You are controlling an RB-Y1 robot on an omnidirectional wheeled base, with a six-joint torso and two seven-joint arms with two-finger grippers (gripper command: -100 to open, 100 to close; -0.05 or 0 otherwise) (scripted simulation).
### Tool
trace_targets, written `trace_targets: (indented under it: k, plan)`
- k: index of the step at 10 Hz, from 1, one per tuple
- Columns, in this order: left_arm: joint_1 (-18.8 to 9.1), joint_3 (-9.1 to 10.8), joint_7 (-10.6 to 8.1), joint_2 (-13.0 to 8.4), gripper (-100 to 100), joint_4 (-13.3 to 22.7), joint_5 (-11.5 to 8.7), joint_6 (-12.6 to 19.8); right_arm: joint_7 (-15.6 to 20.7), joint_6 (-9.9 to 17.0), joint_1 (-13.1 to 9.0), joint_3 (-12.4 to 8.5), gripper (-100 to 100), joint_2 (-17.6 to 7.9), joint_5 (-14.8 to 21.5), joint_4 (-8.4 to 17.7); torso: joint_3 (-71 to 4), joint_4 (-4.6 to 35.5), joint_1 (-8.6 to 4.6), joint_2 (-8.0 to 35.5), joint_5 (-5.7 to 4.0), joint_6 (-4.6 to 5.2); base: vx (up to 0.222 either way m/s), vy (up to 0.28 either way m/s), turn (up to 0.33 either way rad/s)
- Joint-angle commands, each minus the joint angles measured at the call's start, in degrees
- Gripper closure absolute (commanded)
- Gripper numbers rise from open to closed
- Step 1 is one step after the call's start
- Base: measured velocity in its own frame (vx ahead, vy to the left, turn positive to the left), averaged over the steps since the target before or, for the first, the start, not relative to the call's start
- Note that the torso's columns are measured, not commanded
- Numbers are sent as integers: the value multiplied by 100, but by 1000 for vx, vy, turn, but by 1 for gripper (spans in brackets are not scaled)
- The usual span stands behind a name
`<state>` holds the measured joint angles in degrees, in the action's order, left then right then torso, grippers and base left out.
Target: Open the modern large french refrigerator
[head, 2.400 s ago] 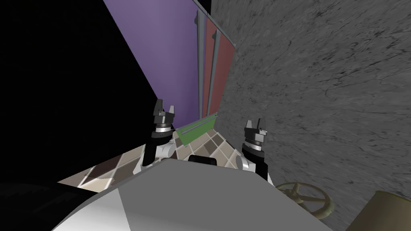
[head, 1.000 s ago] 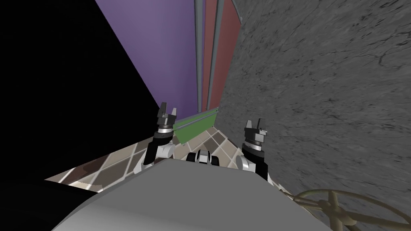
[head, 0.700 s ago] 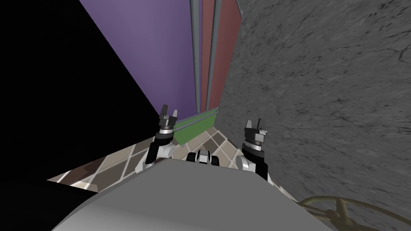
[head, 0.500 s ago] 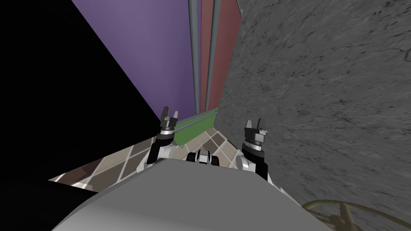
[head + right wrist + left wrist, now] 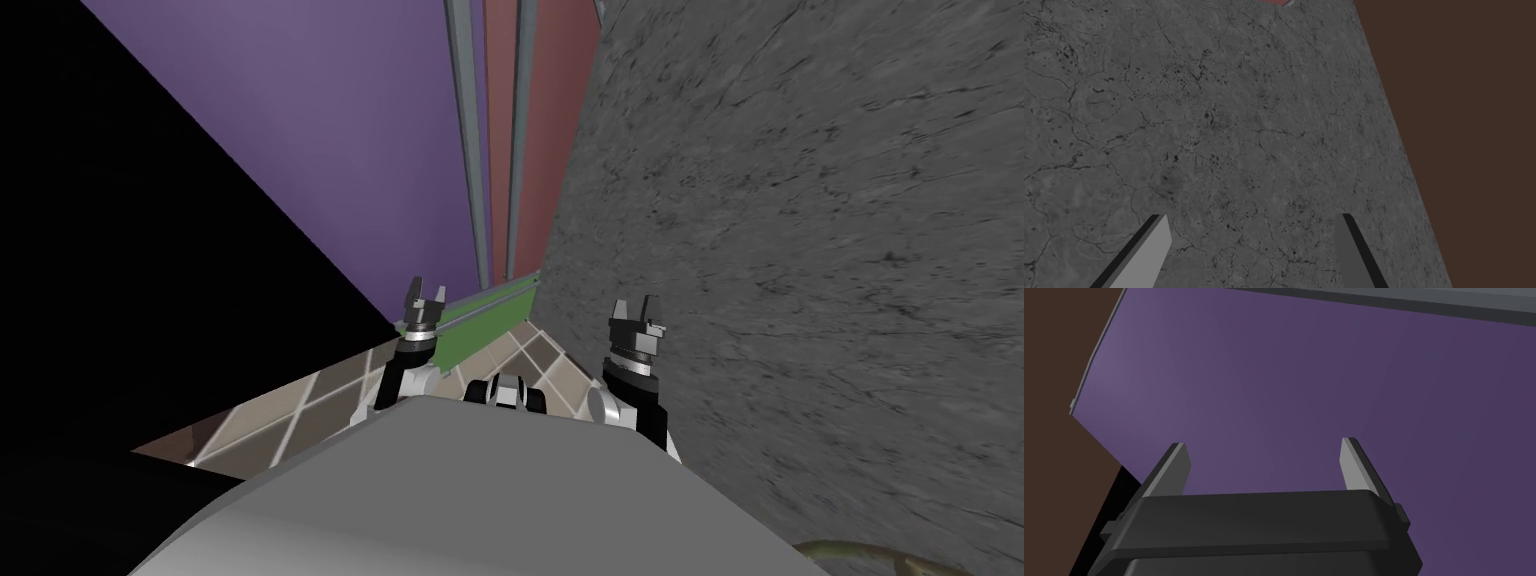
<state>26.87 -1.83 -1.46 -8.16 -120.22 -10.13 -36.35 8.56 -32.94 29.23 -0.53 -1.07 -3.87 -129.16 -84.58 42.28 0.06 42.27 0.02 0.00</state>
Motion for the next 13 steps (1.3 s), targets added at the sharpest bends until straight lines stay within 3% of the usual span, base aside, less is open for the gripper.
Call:
trace_targets:
  k: [1, 7, 13]
  plan:
    - [-2, 0, -226, -12, -100, 374, -140, -248, 0, 0, 0, 0, 0, 0, 0, 0, 4, 2, -4, 8, -1, 0, 121, -52, -15]
    - [1, -31, -658, 20, -100, 1191, -402, -770, 0, 0, -1, 0, 0, 0, 0, 0, 9, 5, -3, 14, -1, 0, 116, -39, -16]
    - [-8, -67, -1179, 139, -100, 2322, -715, -1384, 0, 0, 0, 0, 0, 0, 0, 0, 4, 2, 2, 7, 0, 0, 144, -43, -19]
